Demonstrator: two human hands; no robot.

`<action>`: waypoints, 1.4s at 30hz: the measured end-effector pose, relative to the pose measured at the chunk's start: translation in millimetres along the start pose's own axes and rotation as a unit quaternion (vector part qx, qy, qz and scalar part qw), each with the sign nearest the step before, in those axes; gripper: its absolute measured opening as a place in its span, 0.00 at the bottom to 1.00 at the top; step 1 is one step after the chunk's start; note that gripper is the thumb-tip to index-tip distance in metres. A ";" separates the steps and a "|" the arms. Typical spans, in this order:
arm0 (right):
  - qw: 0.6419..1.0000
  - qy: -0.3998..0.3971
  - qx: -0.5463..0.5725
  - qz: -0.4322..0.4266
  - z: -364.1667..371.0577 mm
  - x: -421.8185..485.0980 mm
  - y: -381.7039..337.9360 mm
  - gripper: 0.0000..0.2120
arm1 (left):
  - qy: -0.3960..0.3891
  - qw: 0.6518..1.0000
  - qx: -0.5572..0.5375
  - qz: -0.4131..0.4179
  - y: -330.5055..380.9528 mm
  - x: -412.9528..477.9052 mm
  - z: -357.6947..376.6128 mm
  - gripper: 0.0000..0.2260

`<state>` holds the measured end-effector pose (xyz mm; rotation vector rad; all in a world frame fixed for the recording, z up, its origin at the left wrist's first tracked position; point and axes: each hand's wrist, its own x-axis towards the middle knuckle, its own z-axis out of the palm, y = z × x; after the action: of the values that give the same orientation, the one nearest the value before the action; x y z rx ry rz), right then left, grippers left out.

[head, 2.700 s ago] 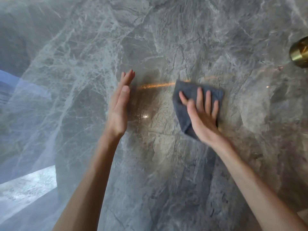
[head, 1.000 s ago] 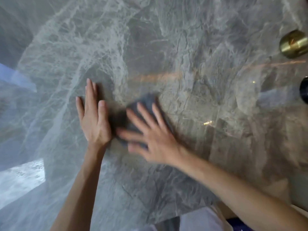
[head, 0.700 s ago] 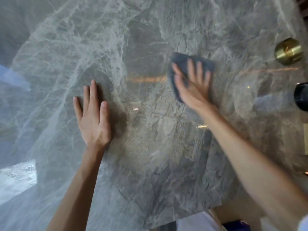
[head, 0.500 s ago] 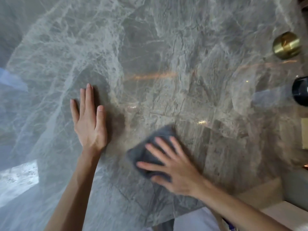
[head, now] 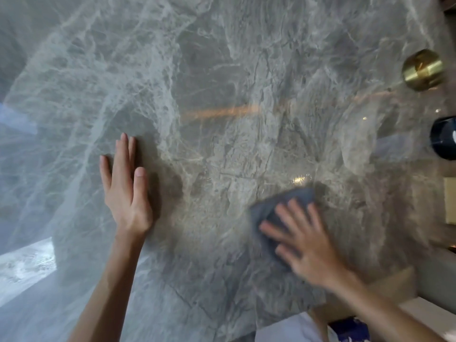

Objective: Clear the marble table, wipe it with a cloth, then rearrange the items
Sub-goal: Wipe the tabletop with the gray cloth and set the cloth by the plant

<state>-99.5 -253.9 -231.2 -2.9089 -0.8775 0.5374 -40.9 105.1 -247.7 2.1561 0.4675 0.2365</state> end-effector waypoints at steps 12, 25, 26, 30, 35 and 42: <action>0.991 0.052 0.034 -0.114 9.4 88.6 -96.2 0.24 | -0.020 0.993 -0.117 0.011 -11.3 5.1 -1.2 0.23; 0.972 0.093 0.057 0.210 -74.2 242.5 87.4 0.24 | 0.003 0.988 -0.154 0.025 -6.8 7.9 3.9 0.22; 0.985 0.086 0.041 0.141 -68.0 242.7 61.7 0.24 | -0.006 0.985 -0.172 0.019 -6.6 8.3 3.2 0.22; 0.995 0.051 -0.029 -0.082 -46.2 204.8 -17.8 0.26 | -0.048 0.986 -0.160 0.005 -7.1 8.7 -0.9 0.24; 0.962 0.007 -0.030 -0.273 -11.7 126.6 -68.2 0.32 | -0.065 0.976 -0.206 -0.011 -8.9 -1.0 -4.1 0.24; 0.893 -0.054 -0.037 -0.446 36.6 13.3 -100.6 0.47 | -0.044 0.989 -0.139 -0.010 -12.2 -107.7 -20.8 0.21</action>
<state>-154.7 -164.2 -254.4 -2.1462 -2.0743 0.5559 -148.9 82.4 -245.3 1.8801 0.3822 0.1823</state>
